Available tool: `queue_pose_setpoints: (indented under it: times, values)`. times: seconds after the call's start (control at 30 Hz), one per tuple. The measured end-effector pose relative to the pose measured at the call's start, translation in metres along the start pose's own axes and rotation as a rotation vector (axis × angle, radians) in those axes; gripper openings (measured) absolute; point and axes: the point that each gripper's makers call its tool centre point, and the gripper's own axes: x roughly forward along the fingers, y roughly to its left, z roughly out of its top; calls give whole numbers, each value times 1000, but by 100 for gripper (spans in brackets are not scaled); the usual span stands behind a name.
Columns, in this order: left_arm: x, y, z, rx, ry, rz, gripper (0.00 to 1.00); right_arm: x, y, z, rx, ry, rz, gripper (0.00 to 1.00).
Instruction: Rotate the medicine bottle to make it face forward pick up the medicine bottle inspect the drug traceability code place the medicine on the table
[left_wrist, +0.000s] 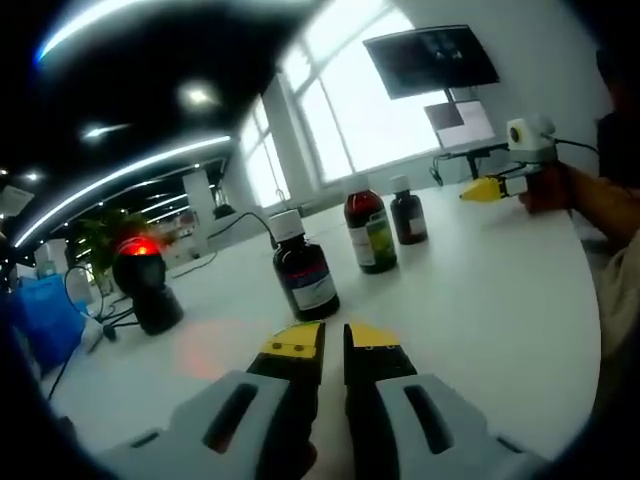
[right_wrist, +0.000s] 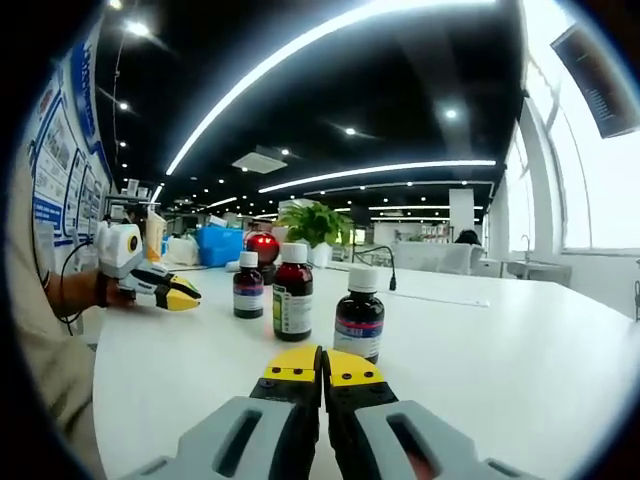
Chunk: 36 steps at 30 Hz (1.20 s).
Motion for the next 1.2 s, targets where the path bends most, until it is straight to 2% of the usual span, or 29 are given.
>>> queue_pose_setpoints:
  times: [0.17, 1.2]
  values:
    - [1, 2, -4, 11, 11, 3, 0, 0, 2, -1, -28, 5, 10, 0]
    - [0, 5, -3, 8, -1, 11, 0, 0, 1, -1, -33, 4, 7, 0]
